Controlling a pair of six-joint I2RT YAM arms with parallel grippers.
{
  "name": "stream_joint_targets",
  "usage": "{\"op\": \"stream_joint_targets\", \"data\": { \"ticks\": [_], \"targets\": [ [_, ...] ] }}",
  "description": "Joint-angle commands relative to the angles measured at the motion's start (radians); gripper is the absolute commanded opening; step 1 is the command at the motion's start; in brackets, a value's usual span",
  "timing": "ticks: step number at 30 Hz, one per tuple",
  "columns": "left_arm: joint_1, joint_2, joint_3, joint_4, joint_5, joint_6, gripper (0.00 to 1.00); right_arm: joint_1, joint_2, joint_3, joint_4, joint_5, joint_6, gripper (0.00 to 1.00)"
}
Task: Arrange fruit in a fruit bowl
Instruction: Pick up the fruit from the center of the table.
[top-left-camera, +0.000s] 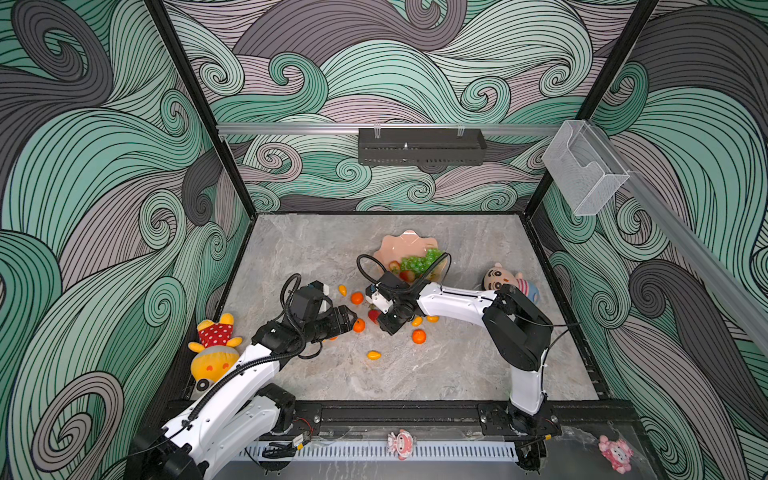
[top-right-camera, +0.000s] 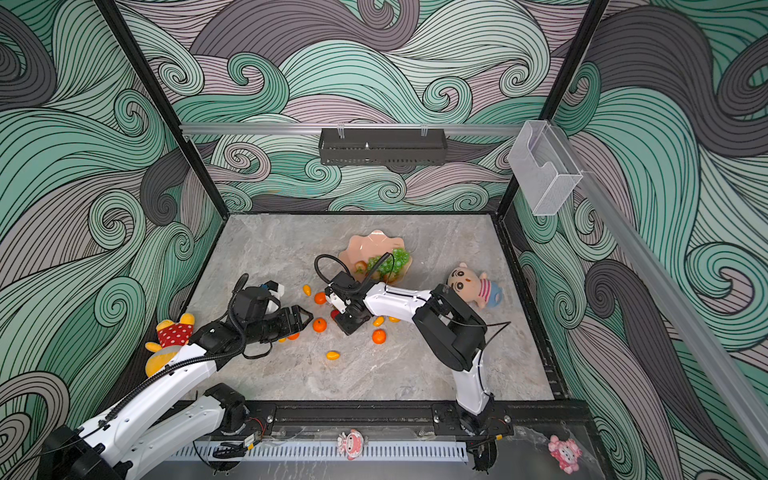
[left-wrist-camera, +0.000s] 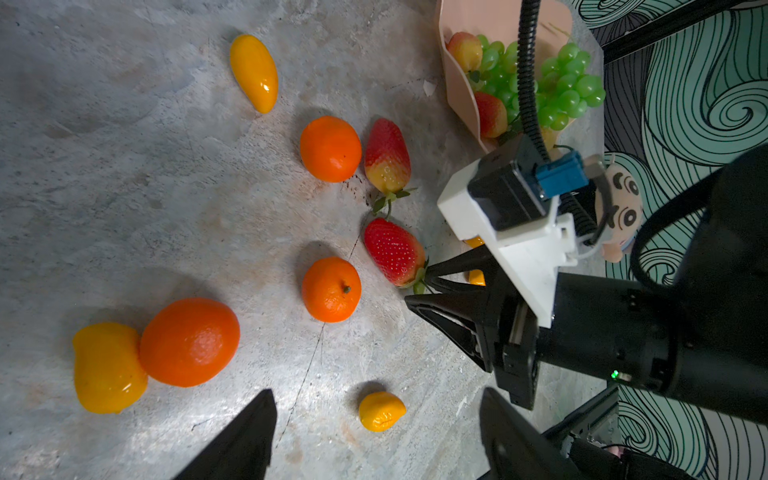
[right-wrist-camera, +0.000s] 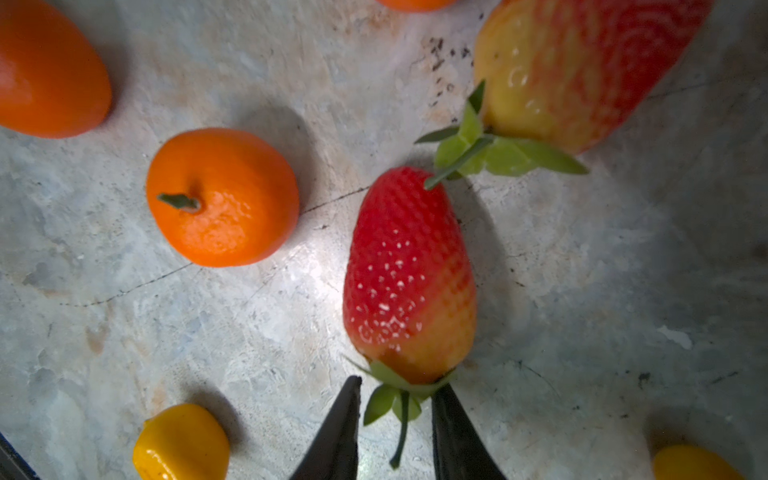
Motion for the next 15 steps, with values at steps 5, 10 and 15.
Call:
{"op": "stream_joint_targets", "data": {
  "ticks": [5, 10, 15],
  "targets": [
    [0.01, 0.001, 0.011, 0.001, 0.016, 0.014, 0.79, -0.005, 0.007, 0.022, -0.025, -0.016, -0.005, 0.15],
    [0.01, -0.006, 0.009, 0.001, 0.027, 0.027, 0.8, -0.002, -0.024, -0.002, -0.03, -0.019, -0.007, 0.06],
    [0.01, 0.003, 0.011, 0.026, 0.086, 0.065, 0.8, 0.005, -0.097, -0.054, -0.021, -0.025, 0.001, 0.0]
  ]
}}
